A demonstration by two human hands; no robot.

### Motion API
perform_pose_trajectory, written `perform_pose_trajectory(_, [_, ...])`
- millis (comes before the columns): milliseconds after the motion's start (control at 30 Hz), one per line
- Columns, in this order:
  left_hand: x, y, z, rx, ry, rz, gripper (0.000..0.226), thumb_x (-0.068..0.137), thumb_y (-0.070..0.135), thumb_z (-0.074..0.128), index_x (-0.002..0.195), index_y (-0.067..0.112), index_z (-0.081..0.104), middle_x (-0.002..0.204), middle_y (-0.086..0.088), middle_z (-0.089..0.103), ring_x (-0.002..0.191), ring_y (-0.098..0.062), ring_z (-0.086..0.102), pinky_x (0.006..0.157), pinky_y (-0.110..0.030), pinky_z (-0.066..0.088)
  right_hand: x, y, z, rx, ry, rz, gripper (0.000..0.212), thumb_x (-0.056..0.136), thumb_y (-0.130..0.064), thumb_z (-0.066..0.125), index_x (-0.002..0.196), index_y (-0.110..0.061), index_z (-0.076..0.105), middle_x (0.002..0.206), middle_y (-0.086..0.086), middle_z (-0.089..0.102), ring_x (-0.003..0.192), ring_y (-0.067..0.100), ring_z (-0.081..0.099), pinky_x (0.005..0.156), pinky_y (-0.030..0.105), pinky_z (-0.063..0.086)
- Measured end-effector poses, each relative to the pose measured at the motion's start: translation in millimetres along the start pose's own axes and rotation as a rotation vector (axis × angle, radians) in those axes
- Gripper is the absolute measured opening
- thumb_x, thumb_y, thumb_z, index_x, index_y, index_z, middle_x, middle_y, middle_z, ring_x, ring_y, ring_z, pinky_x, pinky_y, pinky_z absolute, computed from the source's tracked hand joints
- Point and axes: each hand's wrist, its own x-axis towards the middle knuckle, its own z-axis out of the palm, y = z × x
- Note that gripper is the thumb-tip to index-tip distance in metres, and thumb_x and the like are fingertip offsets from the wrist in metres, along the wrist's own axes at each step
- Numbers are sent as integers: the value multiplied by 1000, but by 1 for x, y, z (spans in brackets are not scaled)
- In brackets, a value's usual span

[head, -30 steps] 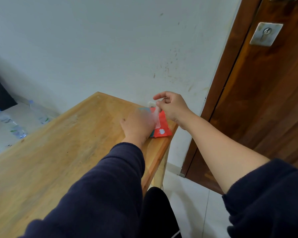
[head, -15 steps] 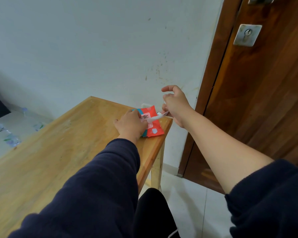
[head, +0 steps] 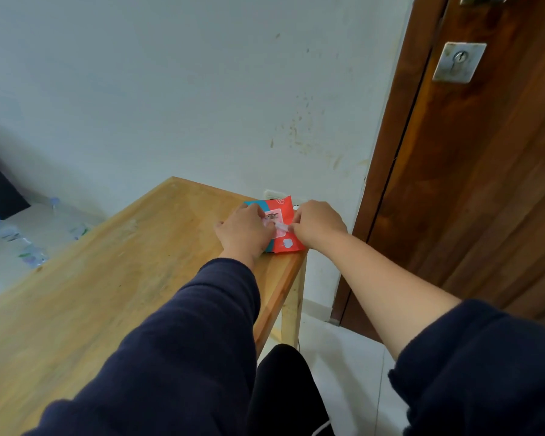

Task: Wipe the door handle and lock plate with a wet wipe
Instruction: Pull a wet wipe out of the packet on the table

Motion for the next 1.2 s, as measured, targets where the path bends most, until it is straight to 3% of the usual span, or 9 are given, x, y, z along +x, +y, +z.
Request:
perform_pose_trajectory(100, [3, 2, -1, 10, -3, -16, 30, 89, 36, 52, 117, 25, 59, 115, 3, 60, 93, -17, 54, 95, -41, 37, -6, -7, -14, -27, -151, -67, 21, 94, -28, 52, 84, -11, 60, 84, 5, 56, 84, 24, 51, 63, 24, 40])
perform_pose_trajectory(167, [5, 5, -2, 14, -8, -31, 27, 88, 35, 55, 113, 25, 59, 110, 2, 61, 86, -16, 50, 89, -37, 37, -11, -10, -25, 43, -215, -91, 31, 95, -24, 48, 65, -20, 42, 69, -2, 41, 78, 20, 46, 53, 19, 32])
perform_pose_trajectory(300, [7, 6, -4, 27, -15, -45, 24, 89, 36, 56, 110, 25, 58, 105, 3, 62, 84, -16, 52, 90, -37, 42, -15, -7, -40, 186, -245, -74, 26, 92, -14, 47, 67, -19, 44, 66, -3, 42, 59, 10, 39, 50, 20, 29])
perform_pose_trajectory(567, [8, 4, -2, 57, -16, -36, 22, 91, 35, 52, 109, 27, 61, 101, 3, 62, 90, -20, 59, 91, -40, 45, -24, 2, -51, 415, 42, -34, 36, 84, -32, 52, 56, -17, 35, 57, -2, 34, 56, 16, 34, 58, 31, 28])
perform_pose_trajectory(900, [5, 5, -1, 19, -24, -33, 29, 90, 33, 57, 118, 25, 58, 111, -2, 62, 94, -23, 63, 79, -38, 56, -27, 8, -74, 961, 339, 57, 29, 89, -22, 47, 64, -16, 35, 62, -2, 36, 57, 13, 33, 53, 26, 29])
perform_pose_trajectory(967, [6, 4, -2, 4, -23, -23, 30, 91, 31, 54, 121, 27, 56, 115, -1, 62, 96, -23, 62, 78, -38, 57, -25, 9, -71, 885, 306, 14, 18, 90, -22, 48, 74, -15, 45, 69, -4, 43, 61, 10, 38, 56, 26, 33])
perform_pose_trajectory(1067, [6, 4, -2, -18, -14, 15, 30, 91, 23, 49, 120, 29, 56, 119, -2, 61, 100, -24, 61, 81, -38, 55, -23, 10, -54, 579, 92, -120, 7, 90, -24, 52, 91, -20, 57, 87, -6, 57, 74, 10, 51, 64, 25, 41])
perform_pose_trajectory(1133, [7, 4, -4, -22, -4, 30, 30, 89, 20, 49, 117, 27, 58, 118, -2, 62, 101, -26, 61, 82, -37, 53, -20, 13, -30, 301, -82, -221, 14, 89, -29, 52, 96, -29, 64, 106, -6, 61, 95, 15, 56, 83, 30, 46])
perform_pose_trajectory(1200, [8, 4, -6, -16, -4, 33, 31, 87, 17, 50, 114, 26, 60, 115, -2, 64, 99, -26, 61, 80, -35, 52, -21, 14, -10, 65, -148, -275, 27, 90, -33, 46, 109, -40, 65, 127, -7, 58, 116, 18, 51, 99, 39, 39])
